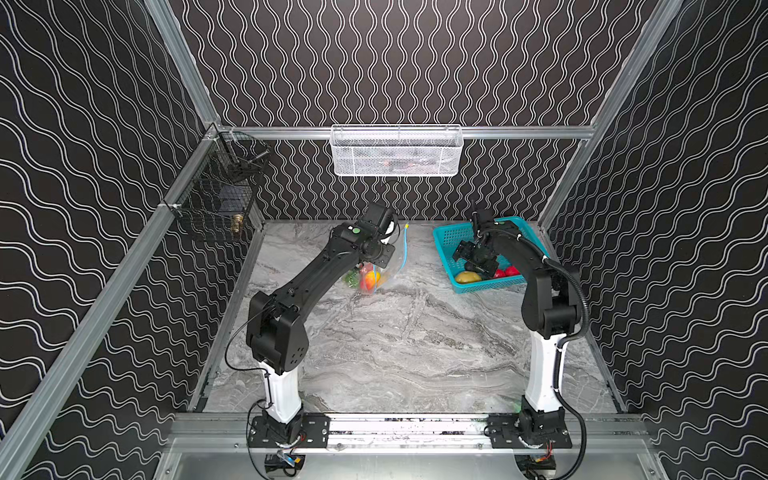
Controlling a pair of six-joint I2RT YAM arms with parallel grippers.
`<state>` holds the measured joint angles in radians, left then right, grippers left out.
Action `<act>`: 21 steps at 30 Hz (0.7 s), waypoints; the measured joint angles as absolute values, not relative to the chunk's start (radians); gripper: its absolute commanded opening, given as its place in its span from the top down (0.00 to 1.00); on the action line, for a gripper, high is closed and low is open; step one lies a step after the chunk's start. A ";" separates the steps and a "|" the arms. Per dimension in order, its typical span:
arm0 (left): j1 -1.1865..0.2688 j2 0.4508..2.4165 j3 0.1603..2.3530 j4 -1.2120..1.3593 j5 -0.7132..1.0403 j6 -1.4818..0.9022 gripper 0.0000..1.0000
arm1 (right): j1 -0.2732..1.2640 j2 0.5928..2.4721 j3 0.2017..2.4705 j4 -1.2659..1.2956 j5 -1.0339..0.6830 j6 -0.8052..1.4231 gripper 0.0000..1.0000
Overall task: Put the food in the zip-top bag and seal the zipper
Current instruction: 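Lower the right gripper into the basket over the yellow potato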
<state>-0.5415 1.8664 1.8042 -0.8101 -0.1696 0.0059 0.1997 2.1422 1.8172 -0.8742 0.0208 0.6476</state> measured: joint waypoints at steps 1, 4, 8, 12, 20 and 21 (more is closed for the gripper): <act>-0.542 1.866 1.804 -0.810 -0.168 0.006 1.00 | 0.208 2.131 1.797 -0.863 0.022 0.652 0.01; -0.542 1.866 1.803 -0.809 -0.168 0.006 1.00 | 0.228 2.097 1.731 -0.838 0.020 0.671 0.01; -0.542 1.866 1.802 -0.809 -0.166 0.005 1.00 | 0.257 2.057 1.652 -0.815 0.008 0.701 0.01; -0.541 1.866 1.802 -0.809 -0.155 0.003 1.00 | 0.284 2.020 1.603 -0.806 -0.002 0.725 0.01; -0.541 1.866 1.802 -0.809 -0.154 0.003 1.00 | 0.295 2.024 1.699 -0.870 0.033 0.696 0.01; -0.541 1.866 1.802 -0.809 -0.154 0.003 1.00 | 0.295 2.024 1.716 -0.884 0.041 0.687 0.01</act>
